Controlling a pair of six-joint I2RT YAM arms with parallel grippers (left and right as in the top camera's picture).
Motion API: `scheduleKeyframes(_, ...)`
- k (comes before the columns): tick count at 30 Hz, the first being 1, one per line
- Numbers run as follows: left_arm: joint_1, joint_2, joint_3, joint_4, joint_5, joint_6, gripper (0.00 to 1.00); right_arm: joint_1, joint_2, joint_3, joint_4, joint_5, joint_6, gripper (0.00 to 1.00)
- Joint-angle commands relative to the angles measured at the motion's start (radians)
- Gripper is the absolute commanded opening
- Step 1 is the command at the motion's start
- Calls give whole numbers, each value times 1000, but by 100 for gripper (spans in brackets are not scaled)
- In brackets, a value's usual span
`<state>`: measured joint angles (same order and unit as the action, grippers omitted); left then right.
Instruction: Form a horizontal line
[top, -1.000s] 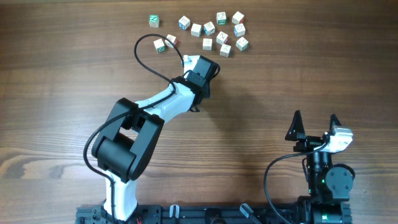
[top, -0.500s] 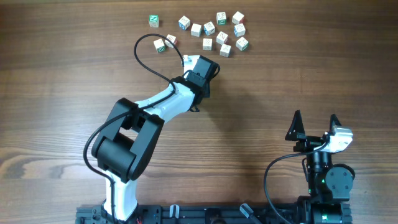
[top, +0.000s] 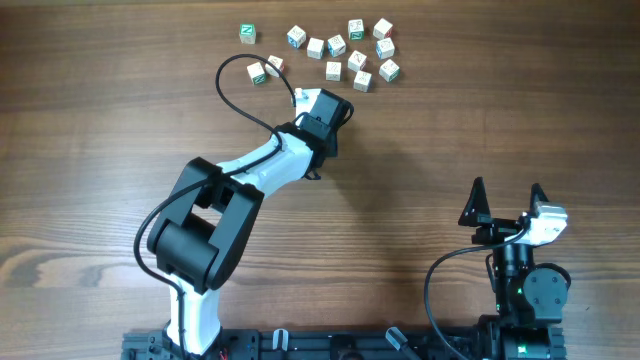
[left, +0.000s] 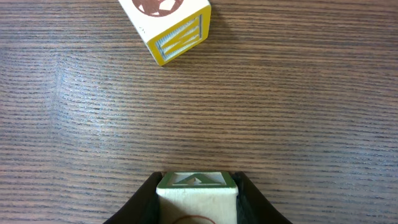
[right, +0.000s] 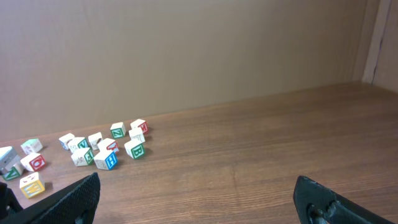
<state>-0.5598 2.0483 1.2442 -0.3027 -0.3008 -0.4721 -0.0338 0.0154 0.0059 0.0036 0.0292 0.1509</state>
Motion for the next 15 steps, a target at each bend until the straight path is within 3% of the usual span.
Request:
scheduleKeyframes(1, 3, 35, -35, -21, 68, 32, 19, -3, -8, -1, 3, -12, -17, 100)
scheduleKeyframes(15, -21, 35, -35, -12, 76, 57, 19, -3, -8, -1, 3, -12, -17, 100)
